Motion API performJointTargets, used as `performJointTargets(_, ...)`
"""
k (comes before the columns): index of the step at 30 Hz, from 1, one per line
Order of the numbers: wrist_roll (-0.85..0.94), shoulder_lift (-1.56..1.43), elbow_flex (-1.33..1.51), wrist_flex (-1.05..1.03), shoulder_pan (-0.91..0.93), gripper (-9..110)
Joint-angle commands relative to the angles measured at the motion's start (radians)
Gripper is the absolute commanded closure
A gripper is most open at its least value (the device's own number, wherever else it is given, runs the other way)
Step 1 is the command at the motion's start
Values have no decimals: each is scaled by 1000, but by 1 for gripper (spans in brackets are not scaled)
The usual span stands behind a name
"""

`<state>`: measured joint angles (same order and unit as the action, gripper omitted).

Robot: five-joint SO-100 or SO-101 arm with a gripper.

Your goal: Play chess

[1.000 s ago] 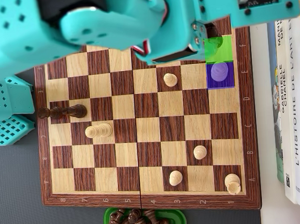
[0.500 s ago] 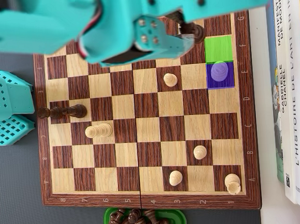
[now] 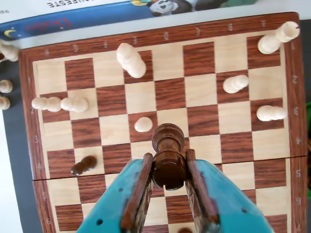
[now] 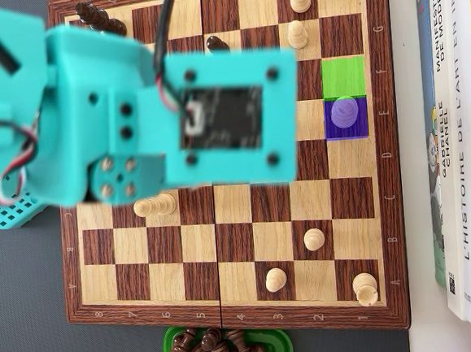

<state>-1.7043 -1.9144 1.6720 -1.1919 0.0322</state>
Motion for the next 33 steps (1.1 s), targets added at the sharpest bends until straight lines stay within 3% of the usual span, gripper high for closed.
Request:
performJointTargets(1,2,-72,29,0,72,96)
performJointTargets(22,350,-94,126,-2,580,96)
performJointTargets(33,456,219,-25,2,614,96)
